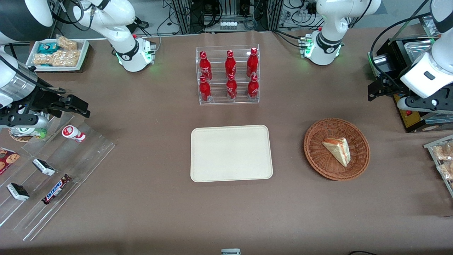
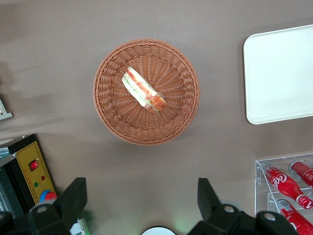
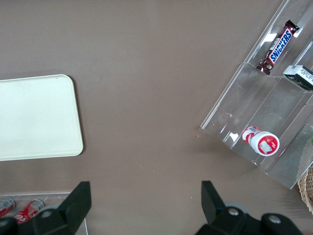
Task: Place sandwich from basket to tray
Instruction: 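Move the left gripper from rest toward the wicker basket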
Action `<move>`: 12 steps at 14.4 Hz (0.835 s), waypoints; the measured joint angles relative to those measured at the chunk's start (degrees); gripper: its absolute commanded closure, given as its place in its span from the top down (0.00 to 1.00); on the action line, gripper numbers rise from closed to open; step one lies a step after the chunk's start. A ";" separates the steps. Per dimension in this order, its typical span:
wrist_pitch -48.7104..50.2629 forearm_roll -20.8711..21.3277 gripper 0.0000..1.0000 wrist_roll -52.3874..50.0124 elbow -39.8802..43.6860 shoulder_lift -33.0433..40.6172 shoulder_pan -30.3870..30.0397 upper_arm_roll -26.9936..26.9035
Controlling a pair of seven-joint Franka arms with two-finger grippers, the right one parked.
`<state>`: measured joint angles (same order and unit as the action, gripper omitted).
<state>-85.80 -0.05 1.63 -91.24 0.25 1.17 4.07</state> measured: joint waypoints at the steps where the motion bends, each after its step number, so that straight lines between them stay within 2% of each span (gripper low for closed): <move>1: 0.00 0.00 1.00 -0.01 -0.01 -0.18 0.00 0.00; 12: 0.36 0.00 1.00 -0.13 -0.37 -0.77 0.00 -0.01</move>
<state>-85.44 -0.05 1.50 -91.60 -0.52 1.17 4.07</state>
